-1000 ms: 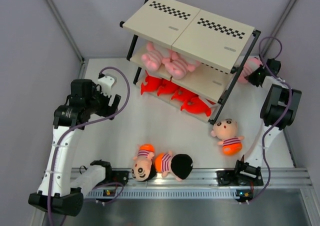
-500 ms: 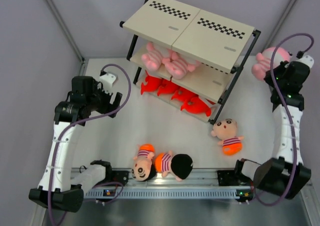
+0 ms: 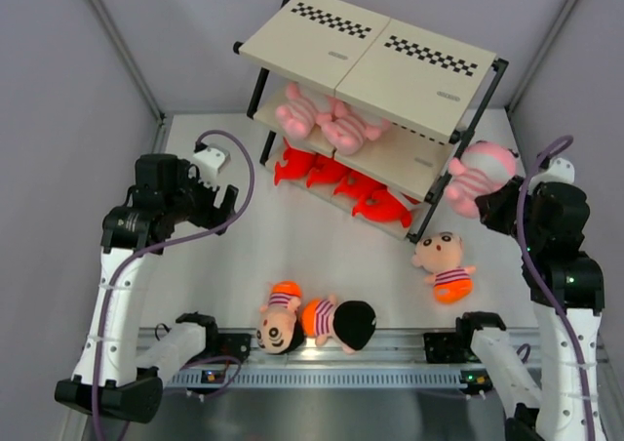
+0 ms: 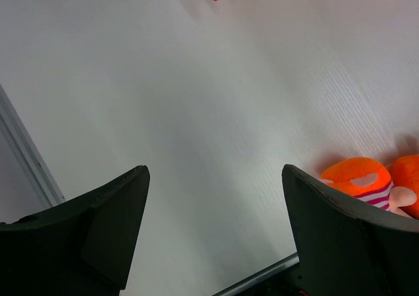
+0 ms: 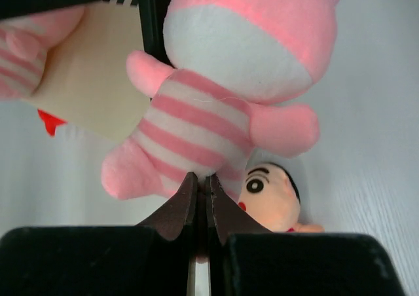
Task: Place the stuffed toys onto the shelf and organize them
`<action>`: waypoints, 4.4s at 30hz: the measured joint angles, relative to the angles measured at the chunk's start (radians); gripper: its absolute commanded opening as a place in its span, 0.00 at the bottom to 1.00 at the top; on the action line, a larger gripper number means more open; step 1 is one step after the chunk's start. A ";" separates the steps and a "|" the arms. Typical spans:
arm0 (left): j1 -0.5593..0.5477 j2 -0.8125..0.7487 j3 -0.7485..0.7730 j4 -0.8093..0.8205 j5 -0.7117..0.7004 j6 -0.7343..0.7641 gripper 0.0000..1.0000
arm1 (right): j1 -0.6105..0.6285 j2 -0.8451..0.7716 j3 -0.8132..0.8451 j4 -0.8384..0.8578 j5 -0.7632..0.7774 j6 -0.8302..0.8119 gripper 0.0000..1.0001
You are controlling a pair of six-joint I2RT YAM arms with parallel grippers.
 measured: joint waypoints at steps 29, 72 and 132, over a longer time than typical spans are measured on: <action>0.000 -0.021 -0.032 0.000 0.002 0.012 0.88 | 0.038 -0.050 0.029 -0.073 -0.650 0.137 0.00; 0.000 0.027 -0.008 0.000 -0.016 0.021 0.89 | 0.521 0.077 -0.307 0.617 0.254 0.369 0.00; -0.636 0.356 -0.306 0.034 0.114 0.497 0.84 | 0.547 0.023 -0.120 0.249 -0.132 -0.063 0.63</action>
